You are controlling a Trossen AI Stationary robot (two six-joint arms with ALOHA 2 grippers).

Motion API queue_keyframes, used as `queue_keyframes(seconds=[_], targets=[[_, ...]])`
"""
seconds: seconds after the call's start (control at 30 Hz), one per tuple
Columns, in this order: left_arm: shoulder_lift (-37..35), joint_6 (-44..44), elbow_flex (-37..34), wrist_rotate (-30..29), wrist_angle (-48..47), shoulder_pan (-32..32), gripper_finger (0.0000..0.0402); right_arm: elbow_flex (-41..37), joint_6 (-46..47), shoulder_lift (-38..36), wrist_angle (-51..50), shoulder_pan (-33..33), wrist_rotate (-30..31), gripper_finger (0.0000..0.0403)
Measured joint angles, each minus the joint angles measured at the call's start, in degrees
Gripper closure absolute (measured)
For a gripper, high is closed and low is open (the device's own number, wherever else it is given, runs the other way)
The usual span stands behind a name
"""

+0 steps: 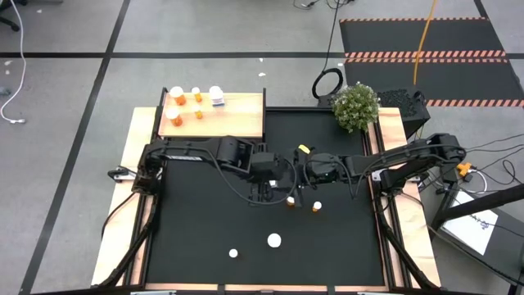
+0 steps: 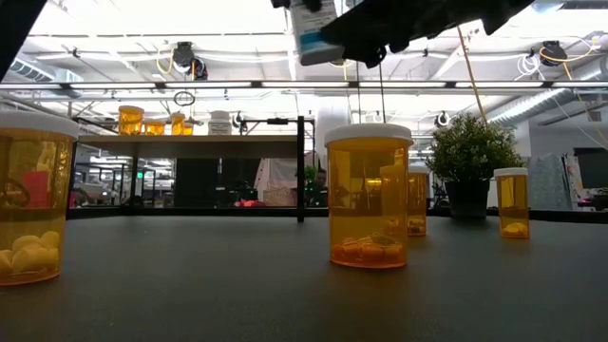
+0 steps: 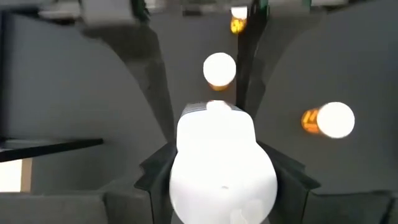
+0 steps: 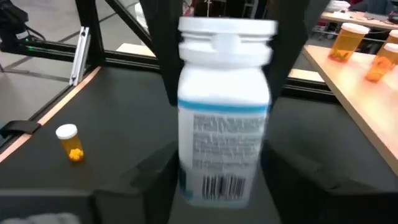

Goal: Pick and place medicine bottles onto shelf by color
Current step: Put the white pill bottle on the shelf aligned with the other white pill bottle

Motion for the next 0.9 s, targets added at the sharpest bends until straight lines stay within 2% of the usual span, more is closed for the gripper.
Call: queue_keyframes(seconds=[0.17, 0.3, 0.57, 0.77, 0.9], targets=[[-2.33, 1.97, 0.02, 0.07, -2.56, 0.1, 0.0211, 0.0, 0.05, -1.2, -1.8, 0.0, -0.02, 0.0108], [-5.26, 5.0, 0.02, 0.07, -4.98, 0.45, 0.0226, 0.02, -0.02, -2.04, -3.2, 0.0, 0.01, 0.0078], [-12.51, 12.04, 0.06, -1.19, -12.0, 4.9, 0.0214, -0.02, -1.87, -2.19, -3.42, 0.0, 0.09, 0.008], [-17.48, 19.43, 0.06, -1.56, -11.82, 12.56, 0.0223, -0.02, -3.16, -2.19, -2.73, 0.0, 0.17, 0.0091], [-17.96, 23.42, 0.08, -1.56, -11.82, 19.21, 0.0222, -0.02, -3.35, -2.19, -2.71, 0.0, 0.17, 0.0094]])
